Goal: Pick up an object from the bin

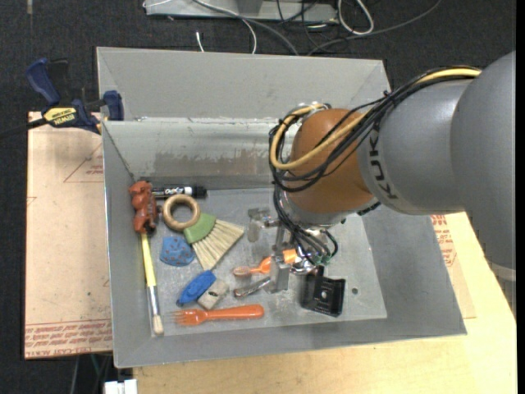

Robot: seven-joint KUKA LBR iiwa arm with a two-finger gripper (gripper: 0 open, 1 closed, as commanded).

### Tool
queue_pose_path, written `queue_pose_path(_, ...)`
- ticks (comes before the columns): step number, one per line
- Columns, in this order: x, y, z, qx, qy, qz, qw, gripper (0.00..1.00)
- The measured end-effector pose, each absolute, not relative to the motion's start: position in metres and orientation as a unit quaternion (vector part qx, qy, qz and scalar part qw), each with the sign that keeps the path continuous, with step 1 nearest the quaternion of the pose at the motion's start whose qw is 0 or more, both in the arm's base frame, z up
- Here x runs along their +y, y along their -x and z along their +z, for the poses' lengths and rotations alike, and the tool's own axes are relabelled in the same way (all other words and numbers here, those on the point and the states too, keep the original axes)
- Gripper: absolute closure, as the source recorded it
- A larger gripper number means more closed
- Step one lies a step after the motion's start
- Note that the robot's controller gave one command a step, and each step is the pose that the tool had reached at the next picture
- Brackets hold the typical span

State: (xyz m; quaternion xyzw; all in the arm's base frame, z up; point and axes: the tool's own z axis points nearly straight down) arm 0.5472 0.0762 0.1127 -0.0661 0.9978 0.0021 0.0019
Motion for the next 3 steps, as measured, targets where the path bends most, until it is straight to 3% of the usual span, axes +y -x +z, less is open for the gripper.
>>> queue_pose_path(1,0.064,-0.565,0.07,0.99,0.14,0.001,0.004,0.0)
queue_pose_path(2,0.055,-0.55,0.071,0.995,0.1,0.002,0.005,1.0)
queue_pose_path(3,0.055,-0.55,0.071,0.995,0.1,0.002,0.005,1.0)
